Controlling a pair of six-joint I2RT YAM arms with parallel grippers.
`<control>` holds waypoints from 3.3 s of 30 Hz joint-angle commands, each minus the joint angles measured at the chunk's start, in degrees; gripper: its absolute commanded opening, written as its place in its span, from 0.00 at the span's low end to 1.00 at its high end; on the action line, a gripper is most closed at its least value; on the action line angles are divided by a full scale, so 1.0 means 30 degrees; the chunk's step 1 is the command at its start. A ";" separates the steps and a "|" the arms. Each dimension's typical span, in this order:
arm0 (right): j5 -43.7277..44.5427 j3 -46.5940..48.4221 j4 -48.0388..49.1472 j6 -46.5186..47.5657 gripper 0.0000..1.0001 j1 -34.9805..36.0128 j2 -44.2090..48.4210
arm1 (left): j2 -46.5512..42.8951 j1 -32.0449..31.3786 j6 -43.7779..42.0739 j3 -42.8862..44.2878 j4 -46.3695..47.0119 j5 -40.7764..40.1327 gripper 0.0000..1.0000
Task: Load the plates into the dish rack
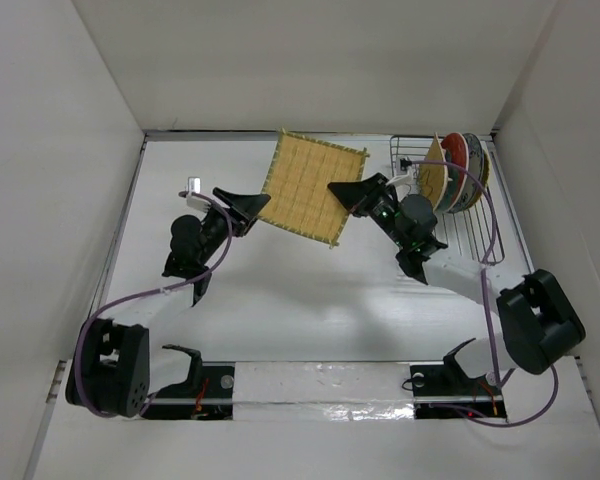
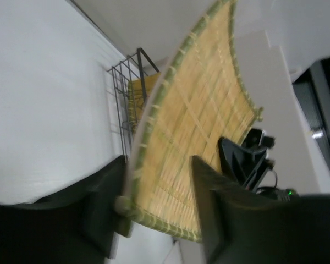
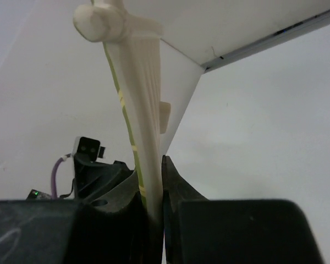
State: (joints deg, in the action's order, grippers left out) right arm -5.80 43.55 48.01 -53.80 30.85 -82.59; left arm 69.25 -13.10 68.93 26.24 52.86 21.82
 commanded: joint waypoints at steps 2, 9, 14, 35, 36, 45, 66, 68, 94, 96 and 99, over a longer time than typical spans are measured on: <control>0.1546 -0.0309 -0.0295 0.3077 0.00 0.0380 0.2762 | -0.2339 -0.0640 -0.1823 0.1478 -0.0218 0.2157 0.65; 0.4188 0.1183 -0.4569 0.6387 0.00 -0.0349 0.6925 | -0.6611 -0.2046 -0.5948 0.1800 -0.5479 0.0760 0.79; 0.6705 0.1918 -0.6596 0.8820 0.00 -0.1463 0.8776 | -0.7732 -0.4328 -0.9226 0.2325 -0.8037 -0.0653 0.80; 0.9493 0.4351 0.0345 1.9805 0.00 -0.4512 0.2629 | -1.0428 -1.2537 -1.7527 0.4320 -1.2259 -0.6191 0.77; 0.9696 0.4467 0.0925 2.0128 0.00 -0.4686 0.2336 | -1.0341 -1.2537 -1.7468 0.4349 -1.2230 -0.6017 0.77; 0.9639 0.5902 0.2016 2.1243 0.00 -0.5712 -0.0359 | -0.9960 -1.3269 -1.7702 0.4232 -1.2230 -0.6483 0.77; 0.8791 0.6606 0.2895 2.2065 0.00 -0.6592 -0.4726 | -1.0048 -1.3269 -1.7614 0.4056 -1.2142 -0.7011 0.75; 0.8761 0.6548 0.2894 2.1802 0.00 -0.6768 -0.4815 | -1.0135 -1.3269 -1.7614 0.4027 -1.2171 -0.7040 0.75; 0.8994 0.3033 0.3362 2.0277 0.26 -0.7149 -0.4991 | -1.0253 -1.3269 -1.7438 0.4086 -1.2200 -0.6982 0.75; 0.9198 0.2828 0.3508 2.0161 0.27 -0.7149 -0.4874 | -1.0223 -1.3269 -1.7438 0.4086 -1.2200 -0.6982 0.75; 0.9666 0.2359 0.3684 2.0189 0.32 -0.6944 -0.4406 | -1.0224 -1.3269 -1.7409 0.4086 -1.2200 -0.6953 0.75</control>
State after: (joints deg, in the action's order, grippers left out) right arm 20.82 51.27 52.31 7.29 9.78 -98.08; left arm 39.57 -52.77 16.75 38.92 13.87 1.02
